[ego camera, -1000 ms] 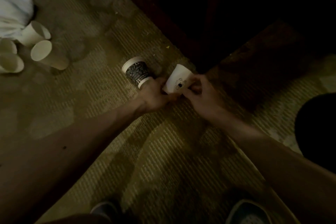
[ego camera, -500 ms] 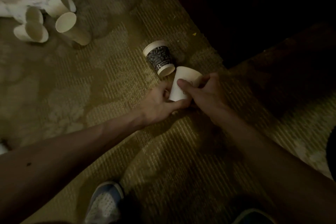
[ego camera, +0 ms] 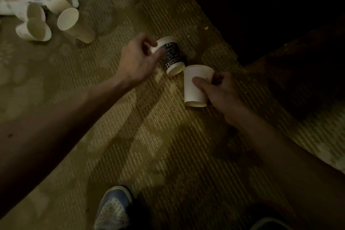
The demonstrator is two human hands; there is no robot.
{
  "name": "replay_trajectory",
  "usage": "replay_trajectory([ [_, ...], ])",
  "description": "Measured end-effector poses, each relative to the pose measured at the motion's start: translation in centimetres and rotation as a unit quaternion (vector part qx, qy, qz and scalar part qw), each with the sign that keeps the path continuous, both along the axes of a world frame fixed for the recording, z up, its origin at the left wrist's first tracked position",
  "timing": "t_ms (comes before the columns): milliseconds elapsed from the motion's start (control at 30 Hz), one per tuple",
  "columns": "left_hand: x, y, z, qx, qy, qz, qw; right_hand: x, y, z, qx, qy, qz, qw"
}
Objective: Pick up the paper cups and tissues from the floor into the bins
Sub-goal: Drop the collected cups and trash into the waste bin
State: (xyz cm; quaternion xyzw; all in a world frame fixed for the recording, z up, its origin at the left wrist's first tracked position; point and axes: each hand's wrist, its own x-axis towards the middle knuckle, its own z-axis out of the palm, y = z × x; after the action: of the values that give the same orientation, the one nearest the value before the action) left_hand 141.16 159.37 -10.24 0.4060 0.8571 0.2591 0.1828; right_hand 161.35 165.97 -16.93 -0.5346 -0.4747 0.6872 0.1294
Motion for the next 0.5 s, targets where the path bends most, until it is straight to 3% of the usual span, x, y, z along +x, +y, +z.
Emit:
replay_trajectory([
  [67, -0.7, 1.1, -0.6, -0.007, -0.021, 0.036, 0.999, 0.0, -0.1, -0.1, 0.004, -0.004, 0.001, 1.0],
  [200, -1.0, 1.4, -2.0, -0.064, -0.168, 0.047, 0.983, 0.2, -0.2, 0.3, -0.002, 0.007, 0.012, 1.0],
  [400, -0.2, -1.6, -1.5, -0.045, -0.156, 0.018, 0.987, 0.4, -0.7, 0.8, 0.004, 0.009, 0.023, 1.0],
  [500, -0.2, -3.6, 0.5, -0.076, -0.102, -0.046, 0.991, 0.2, -1.1, 1.2, -0.046, 0.003, 0.047, 0.998],
])
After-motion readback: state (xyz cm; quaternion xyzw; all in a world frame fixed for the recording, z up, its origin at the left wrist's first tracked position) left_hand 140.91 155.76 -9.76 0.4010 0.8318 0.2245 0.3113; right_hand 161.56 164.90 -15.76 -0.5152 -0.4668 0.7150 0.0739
